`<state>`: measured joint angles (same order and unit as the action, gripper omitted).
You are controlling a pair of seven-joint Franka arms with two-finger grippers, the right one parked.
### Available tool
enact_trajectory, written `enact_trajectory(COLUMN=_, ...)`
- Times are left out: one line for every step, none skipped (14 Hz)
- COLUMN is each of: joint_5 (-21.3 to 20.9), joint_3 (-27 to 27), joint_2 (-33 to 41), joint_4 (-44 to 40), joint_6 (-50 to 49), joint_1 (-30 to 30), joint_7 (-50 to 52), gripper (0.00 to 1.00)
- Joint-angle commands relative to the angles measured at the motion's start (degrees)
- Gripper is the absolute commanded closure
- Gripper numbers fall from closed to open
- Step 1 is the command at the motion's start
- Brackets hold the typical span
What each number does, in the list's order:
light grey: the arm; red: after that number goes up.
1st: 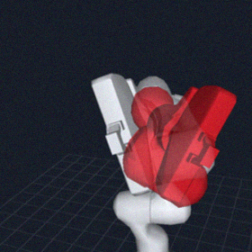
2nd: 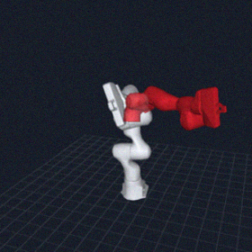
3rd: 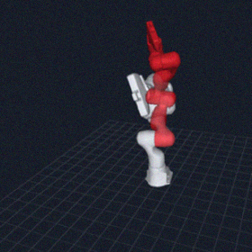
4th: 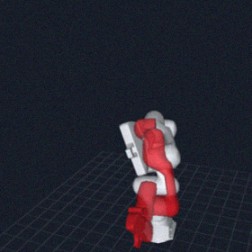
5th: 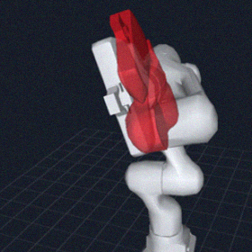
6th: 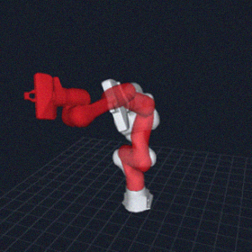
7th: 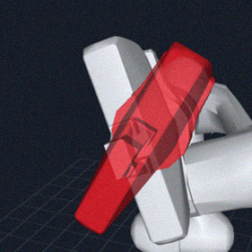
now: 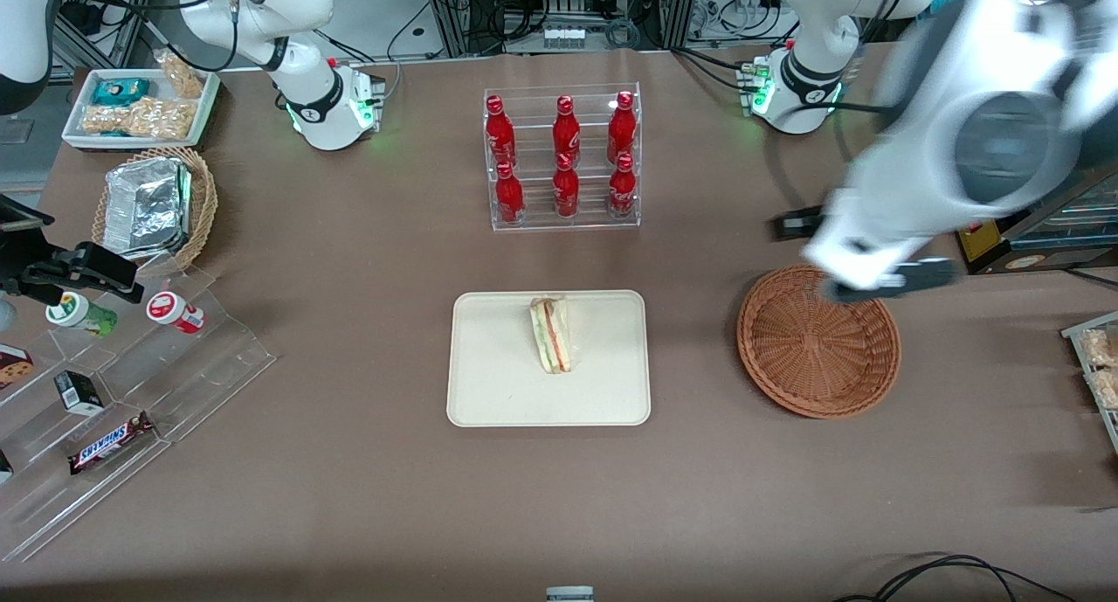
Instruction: Place sandwich from basket to tray
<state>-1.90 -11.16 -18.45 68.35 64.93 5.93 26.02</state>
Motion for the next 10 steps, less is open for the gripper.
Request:
enact_trajectory(joint_5=0.7, joint_3=-0.6, joint_2=2.7, joint_4=3.4, joint_6=-1.3, joint_1=-9.6, joint_7=-7.5, gripper=0.0)
enact_trajectory(joint_5=0.9, joint_3=-0.6, joint_2=3.8, joint_4=4.1, joint_6=-1.2, joint_1=-12.1, joint_7=-10.2, gripper=0.0)
enact_trajectory(joint_5=1.1, joint_3=-0.6, joint_2=5.2, joint_4=5.8, joint_6=-0.9, joint_1=-13.4, joint_7=-12.0, gripper=0.0)
enact_trajectory(joint_5=0.9, joint_3=-0.5, joint_2=6.7, joint_4=8.3, joint_6=0.0, joint_1=-13.8, joint_7=-12.4, gripper=0.0)
enact_trajectory(joint_5=0.8, joint_3=-0.6, joint_2=9.8, joint_4=13.9, joint_6=3.5, joint_1=-14.0, joint_7=-12.4, gripper=0.0)
enact_trajectory(joint_5=1.2, joint_3=-0.6, joint_2=16.4, joint_4=23.7, joint_6=10.5, joint_1=-14.0, joint_7=-12.5, gripper=0.0)
enact_trajectory(joint_5=0.9, joint_3=-0.5, joint_2=20.1, joint_4=29.7, joint_6=16.4, joint_1=-14.1, joint_7=-12.6, gripper=0.0)
enact_trajectory(joint_5=0.8, joint_3=-0.7, joint_2=20.9, joint_4=30.6, joint_6=17.5, joint_1=-14.1, joint_7=-12.6, gripper=0.0)
enact_trajectory(joint_5=0.9, joint_3=-0.7, joint_2=21.2, joint_4=29.7, joint_6=17.6, joint_1=-13.9, joint_7=-12.6, gripper=0.0)
enact_trajectory(joint_5=1.0, joint_3=-0.7, joint_2=21.1, joint_4=28.1, joint_6=17.6, joint_1=-13.6, joint_7=-12.6, gripper=0.0)
